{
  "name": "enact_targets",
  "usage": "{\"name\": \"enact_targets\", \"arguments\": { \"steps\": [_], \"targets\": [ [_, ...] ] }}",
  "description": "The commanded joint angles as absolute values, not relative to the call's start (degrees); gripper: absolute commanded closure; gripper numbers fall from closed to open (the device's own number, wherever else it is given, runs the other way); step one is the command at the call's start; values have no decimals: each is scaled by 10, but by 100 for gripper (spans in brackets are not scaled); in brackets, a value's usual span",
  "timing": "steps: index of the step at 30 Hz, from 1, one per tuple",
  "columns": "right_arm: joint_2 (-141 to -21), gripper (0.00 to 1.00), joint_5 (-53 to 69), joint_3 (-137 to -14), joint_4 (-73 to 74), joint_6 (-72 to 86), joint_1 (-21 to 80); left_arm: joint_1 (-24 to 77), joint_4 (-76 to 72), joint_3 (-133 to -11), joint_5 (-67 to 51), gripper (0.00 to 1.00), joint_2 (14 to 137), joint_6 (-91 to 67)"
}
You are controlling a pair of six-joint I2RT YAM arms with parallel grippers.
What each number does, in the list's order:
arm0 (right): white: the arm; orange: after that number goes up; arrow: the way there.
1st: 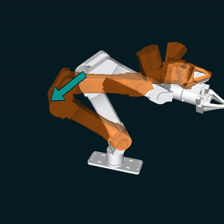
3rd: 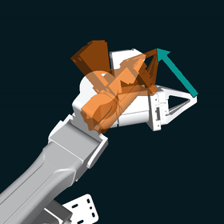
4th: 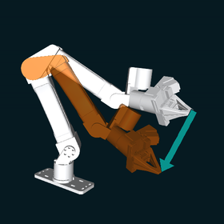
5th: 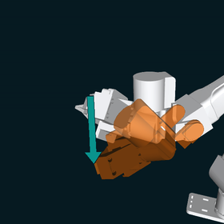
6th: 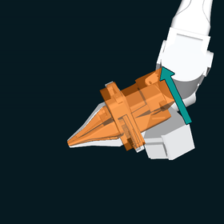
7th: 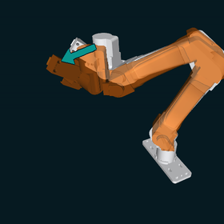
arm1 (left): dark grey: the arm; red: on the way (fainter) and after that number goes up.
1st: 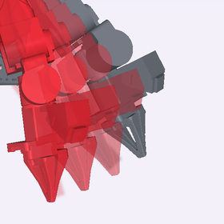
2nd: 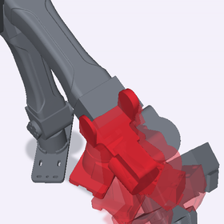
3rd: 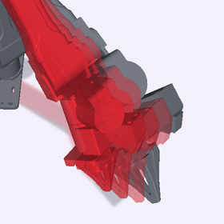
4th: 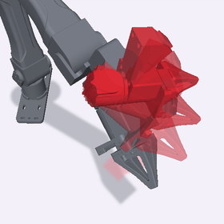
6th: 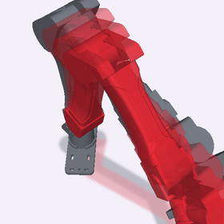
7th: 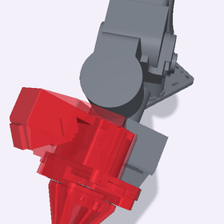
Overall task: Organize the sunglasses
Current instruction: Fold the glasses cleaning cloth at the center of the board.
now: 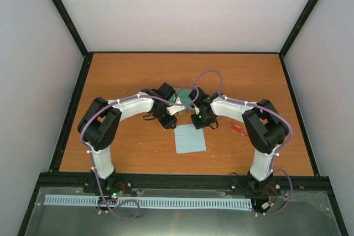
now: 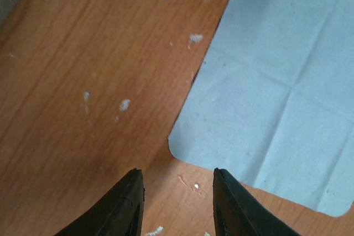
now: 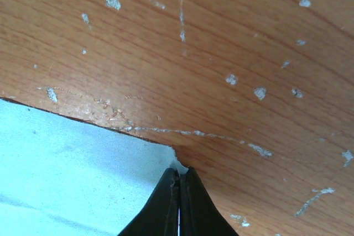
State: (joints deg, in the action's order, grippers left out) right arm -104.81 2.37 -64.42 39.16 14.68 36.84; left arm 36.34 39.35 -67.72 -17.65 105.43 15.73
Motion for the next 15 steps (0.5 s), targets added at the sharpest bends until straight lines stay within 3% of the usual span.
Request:
{"name": "enact_targets", "arguments": {
  "steps": [1, 15],
  "targets": [
    [-1041, 97, 13, -633, 384, 155, 365, 367, 391, -712, -177, 65, 1074, 147],
    [-1035, 97, 11, -624, 376, 158, 365, 392, 378, -707, -177, 69, 1100, 152]
  ]
}}
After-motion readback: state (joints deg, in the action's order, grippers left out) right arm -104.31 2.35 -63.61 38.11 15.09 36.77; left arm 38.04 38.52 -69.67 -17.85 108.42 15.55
